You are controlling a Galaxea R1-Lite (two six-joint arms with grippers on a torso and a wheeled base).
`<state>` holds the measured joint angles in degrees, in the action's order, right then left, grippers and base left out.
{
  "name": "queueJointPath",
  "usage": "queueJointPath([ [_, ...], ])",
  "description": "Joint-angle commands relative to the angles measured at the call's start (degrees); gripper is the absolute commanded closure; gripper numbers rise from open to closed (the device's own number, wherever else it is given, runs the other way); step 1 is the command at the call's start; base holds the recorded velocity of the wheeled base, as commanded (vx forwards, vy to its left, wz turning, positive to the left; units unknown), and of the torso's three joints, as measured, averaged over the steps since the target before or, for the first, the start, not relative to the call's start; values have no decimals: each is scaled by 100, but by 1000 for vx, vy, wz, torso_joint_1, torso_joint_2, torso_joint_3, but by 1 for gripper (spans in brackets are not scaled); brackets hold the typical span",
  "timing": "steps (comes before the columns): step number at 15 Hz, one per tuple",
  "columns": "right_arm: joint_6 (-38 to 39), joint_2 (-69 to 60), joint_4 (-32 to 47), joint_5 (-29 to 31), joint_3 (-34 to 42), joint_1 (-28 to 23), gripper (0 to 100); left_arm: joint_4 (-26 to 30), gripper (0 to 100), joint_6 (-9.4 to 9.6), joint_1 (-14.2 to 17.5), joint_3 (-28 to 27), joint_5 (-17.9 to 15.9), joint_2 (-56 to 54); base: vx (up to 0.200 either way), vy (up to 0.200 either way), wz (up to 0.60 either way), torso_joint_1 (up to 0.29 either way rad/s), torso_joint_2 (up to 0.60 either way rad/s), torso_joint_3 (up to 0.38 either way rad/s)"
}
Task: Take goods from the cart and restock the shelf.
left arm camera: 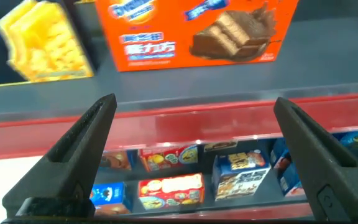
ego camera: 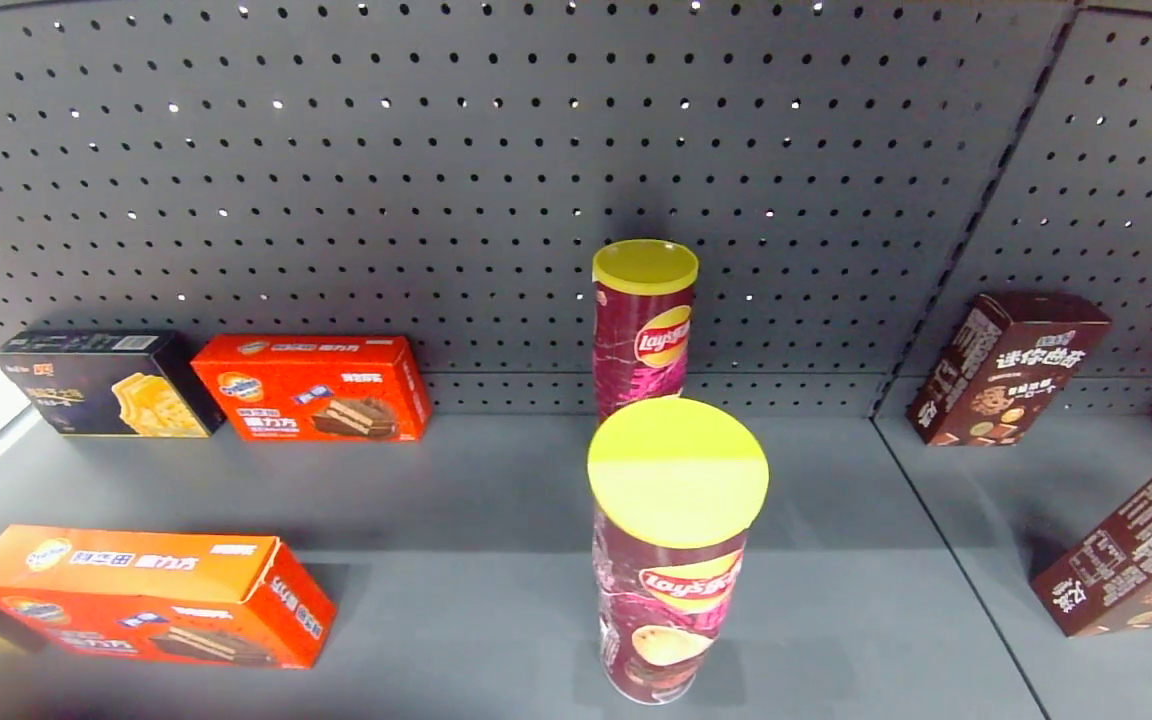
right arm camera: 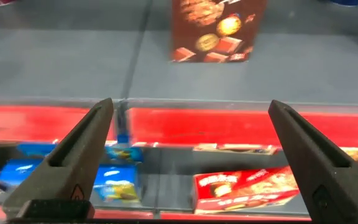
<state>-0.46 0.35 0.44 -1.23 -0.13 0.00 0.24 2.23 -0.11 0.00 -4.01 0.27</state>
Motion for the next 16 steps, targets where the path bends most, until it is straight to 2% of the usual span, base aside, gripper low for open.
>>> queueJointPath([
  [1,-6,9,0,0,5,0,0,-7,0,-12,2,0,-3,0,0,0,0,0,0,0],
  [7,-6,9,0,0,5,0,0,-7,0,-21,2,0,6,0,0,0,0,0,0,0],
  [9,-6,9,0,0,5,9,0,-7,0,-56,2,0,41,0,0,200,0,2,2,0],
  [16,-6,9,0,0,-4,9,0,-7,0,-56,2,0,50,0,0,0,0,0,0,0],
])
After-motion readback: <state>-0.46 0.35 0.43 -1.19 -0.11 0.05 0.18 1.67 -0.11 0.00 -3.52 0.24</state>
